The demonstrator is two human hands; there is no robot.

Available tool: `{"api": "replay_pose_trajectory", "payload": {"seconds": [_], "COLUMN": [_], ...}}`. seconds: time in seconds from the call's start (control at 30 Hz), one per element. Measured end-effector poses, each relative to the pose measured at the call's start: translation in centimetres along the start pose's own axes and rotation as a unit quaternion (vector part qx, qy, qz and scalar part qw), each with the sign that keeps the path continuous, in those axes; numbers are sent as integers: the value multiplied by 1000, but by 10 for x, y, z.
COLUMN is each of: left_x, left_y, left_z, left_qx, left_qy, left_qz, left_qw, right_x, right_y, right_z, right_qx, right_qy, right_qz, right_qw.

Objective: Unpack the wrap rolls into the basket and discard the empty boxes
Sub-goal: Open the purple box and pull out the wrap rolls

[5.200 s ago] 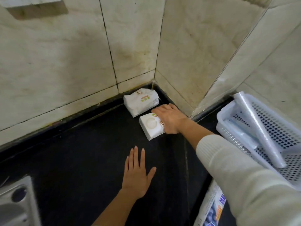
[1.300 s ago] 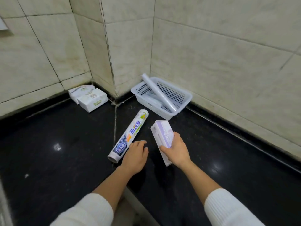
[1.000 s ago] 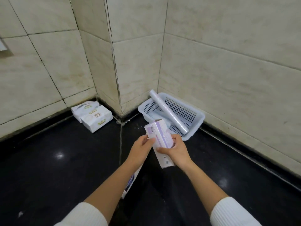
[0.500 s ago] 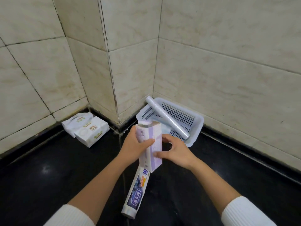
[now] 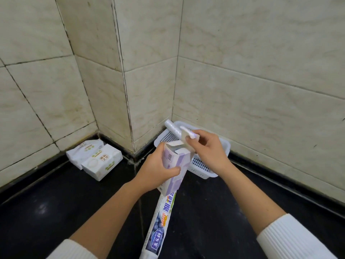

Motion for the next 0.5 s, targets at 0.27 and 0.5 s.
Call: {"api": "replay_pose_trajectory", "payload": {"seconds": [0.27,0.5], "left_x": [16,14], "left_y": [-5,-2], "left_z": [11,17], "left_qx": [-39,-57], "left_qy": [35,50], "left_qz": [23,37], "left_qw": [998,996], "right_x": [1,9], "right_y": [5,2], "right_z": [-48,2], "right_qx": [395,52], "right_qy": [-242,30], "right_qz": [-120,-95], "right_qw": [878,994]}}
Point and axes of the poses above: each hand's wrist, its own x-axis away from the middle knuckle, its own y-axis out of the palm, z = x × y, the point moved 10 cm from there along -x, towards the middle knuckle, and after that the axes turned 15 degrees about -y, right-handed, at the moved point
